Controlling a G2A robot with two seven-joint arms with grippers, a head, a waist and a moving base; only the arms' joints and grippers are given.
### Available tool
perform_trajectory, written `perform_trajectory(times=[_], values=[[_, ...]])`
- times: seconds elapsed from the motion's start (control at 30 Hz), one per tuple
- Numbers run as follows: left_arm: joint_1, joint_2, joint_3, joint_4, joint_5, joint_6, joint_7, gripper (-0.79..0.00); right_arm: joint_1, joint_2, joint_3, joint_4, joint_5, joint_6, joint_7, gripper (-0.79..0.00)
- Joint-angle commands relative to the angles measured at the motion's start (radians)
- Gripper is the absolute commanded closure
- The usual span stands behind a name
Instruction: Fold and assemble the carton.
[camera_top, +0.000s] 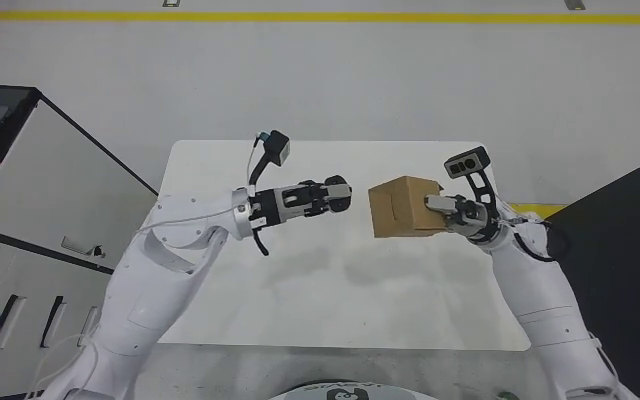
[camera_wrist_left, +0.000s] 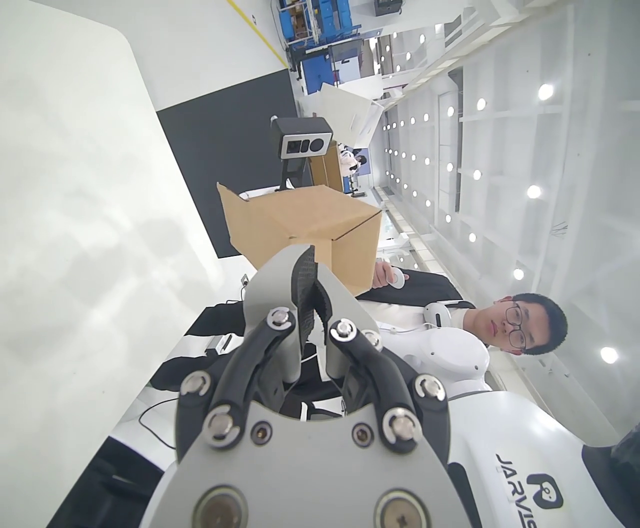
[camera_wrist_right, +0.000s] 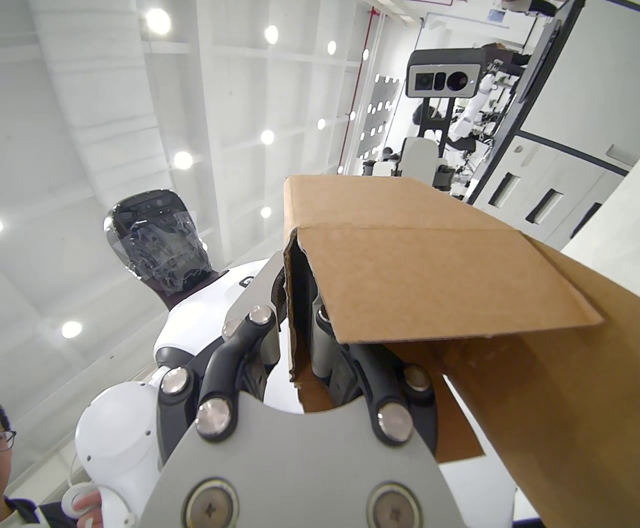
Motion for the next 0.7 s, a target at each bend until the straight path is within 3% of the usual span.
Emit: perform_trajectory(times=[0.0,0.33,0.67], values=[[0.010,0.002,-0.016,-0.003,-0.006,-0.006,0.001,0.000,0.009,-0.003,-0.006,0.013,0.026,0.012,0.020,0.000],[0.053,0.010,-0.044,-0.009,0.009,-0.044,0.004,0.000,0.006,-0.004,-0.011,0.000,0.020,0.021,0.008,0.000],[0.102,0.022,-0.129,-0.014,-0.033,-0.067,-0.018,0.000,-0.016,-0.002,-0.063,-0.062,0.160,0.036,0.028,0.000]])
